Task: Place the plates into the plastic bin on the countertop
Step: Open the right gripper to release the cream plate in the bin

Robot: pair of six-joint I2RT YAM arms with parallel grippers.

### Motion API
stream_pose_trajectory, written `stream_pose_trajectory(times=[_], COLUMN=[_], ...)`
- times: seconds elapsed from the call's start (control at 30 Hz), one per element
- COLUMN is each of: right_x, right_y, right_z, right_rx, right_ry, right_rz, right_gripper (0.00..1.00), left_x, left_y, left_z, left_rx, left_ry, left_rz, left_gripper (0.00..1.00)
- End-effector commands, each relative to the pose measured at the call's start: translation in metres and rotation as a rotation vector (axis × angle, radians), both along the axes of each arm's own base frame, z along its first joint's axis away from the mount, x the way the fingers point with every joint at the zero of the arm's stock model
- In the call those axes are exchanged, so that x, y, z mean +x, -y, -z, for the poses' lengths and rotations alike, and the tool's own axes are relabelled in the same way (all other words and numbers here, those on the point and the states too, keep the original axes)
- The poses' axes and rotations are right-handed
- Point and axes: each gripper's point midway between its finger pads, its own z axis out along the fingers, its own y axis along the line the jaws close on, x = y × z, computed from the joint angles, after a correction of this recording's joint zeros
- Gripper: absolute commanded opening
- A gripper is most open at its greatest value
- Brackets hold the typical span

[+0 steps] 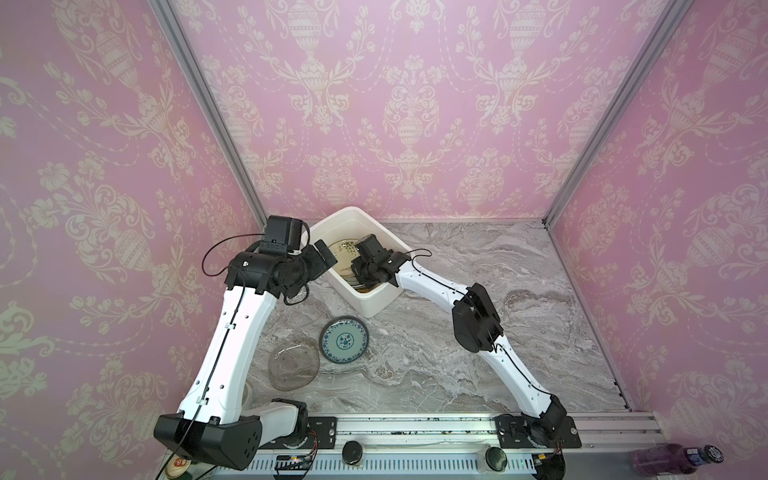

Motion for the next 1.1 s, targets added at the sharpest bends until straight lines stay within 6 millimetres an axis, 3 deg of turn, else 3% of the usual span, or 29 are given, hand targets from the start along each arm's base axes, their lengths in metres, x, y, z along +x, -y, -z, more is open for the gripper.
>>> stream_pose_trajectory(times=[0.0,0.17,0.43,0.57,0.87,1.07], right_x=[0.014,0.019,0.024,0.025,0.027,0.029], right_y=[-0.003,0.003,0.011,0.020,0.037,0.047], right_z=[0.008,0.006,-0.004,-0.013,-0.048,-0.090], right_rx=[0.027,0.022,0.033,0.016,-0.031,-0.037], right_ry=[0.024,0.026,0.027,0.022,0.055,0.127], right_rz=[0.012,0.029,0.040,0.054,0.065,0.070], right_gripper=[0.31,0.53,0.74,1.00,1.00,1.00], left_x=[-0.005,-0.005,-0.005,-0.006,-0.012,-0.016], left_y=[-0.008,-0.010,-0.012,-0.013,-0.021,-0.026], left_z=[0.002,-0.002,-0.007,-0.012,-0.030,-0.044], left_rx=[0.029,0.024,0.013,0.018,0.035,0.057], left_ry=[-0.023,-0.016,-0.008,0.001,0.049,0.086], left_rz=[-0.012,-0.019,-0.031,-0.028,-0.053,-0.054], left_gripper=[0.99,0.99,0.99,0.99,0.99,0.99])
